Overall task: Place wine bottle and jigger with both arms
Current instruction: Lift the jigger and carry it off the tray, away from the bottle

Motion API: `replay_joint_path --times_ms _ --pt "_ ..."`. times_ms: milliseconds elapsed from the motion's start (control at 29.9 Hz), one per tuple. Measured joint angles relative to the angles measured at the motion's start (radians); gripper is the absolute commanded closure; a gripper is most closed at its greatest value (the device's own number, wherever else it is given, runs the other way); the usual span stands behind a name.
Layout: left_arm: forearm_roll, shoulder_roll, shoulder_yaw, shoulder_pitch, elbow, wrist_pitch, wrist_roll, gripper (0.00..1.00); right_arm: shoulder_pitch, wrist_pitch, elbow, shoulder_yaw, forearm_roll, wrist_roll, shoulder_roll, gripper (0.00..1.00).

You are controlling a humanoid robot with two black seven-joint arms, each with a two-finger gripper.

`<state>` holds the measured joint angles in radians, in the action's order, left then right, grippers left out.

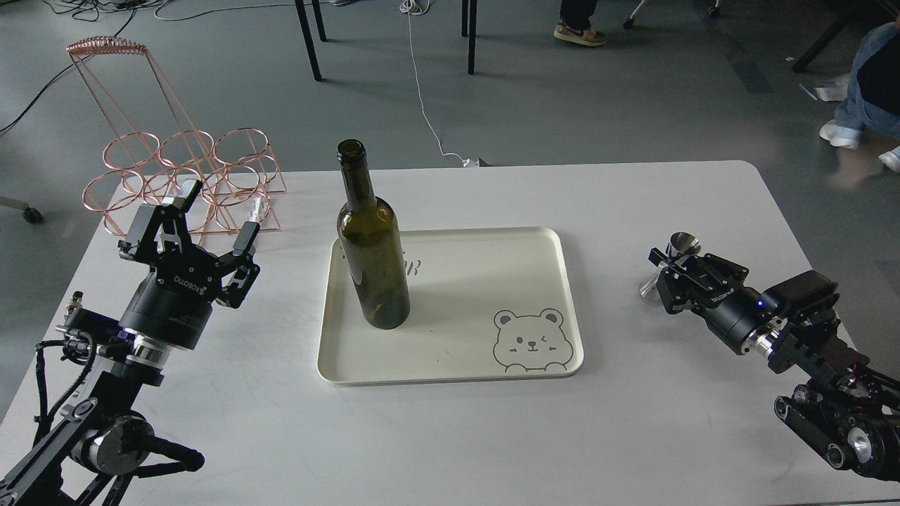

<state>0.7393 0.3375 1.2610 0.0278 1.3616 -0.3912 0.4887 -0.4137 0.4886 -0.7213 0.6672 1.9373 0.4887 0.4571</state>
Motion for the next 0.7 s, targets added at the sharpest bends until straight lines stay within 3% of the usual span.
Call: replay_joint_path --times_ms 100,167,301,501,702 --pt "0.000 0.000 0.001 0.000 0.004 0.000 0.000 0.02 0.005 0.000 0.000 0.000 0.000 0.000 0.000 0.54" --pt "0.000 0.001 0.001 0.000 0.007 0.000 0.000 0.02 0.008 0.000 -0.001 0.000 0.000 0.000 0.001 0.43" --pt "0.000 0.002 0.001 -0.001 0.008 0.000 0.000 0.02 0.014 0.000 -0.007 0.002 0.000 0.000 0.006 0.05" --pt "-0.001 0.002 0.000 -0.002 0.014 0.000 0.000 0.02 0.032 0.000 -0.030 0.006 0.000 0.000 0.030 0.03" --pt "-0.001 0.000 0.000 -0.001 0.019 0.000 0.000 0.02 0.071 0.000 -0.102 0.006 0.000 0.000 0.133 0.03"
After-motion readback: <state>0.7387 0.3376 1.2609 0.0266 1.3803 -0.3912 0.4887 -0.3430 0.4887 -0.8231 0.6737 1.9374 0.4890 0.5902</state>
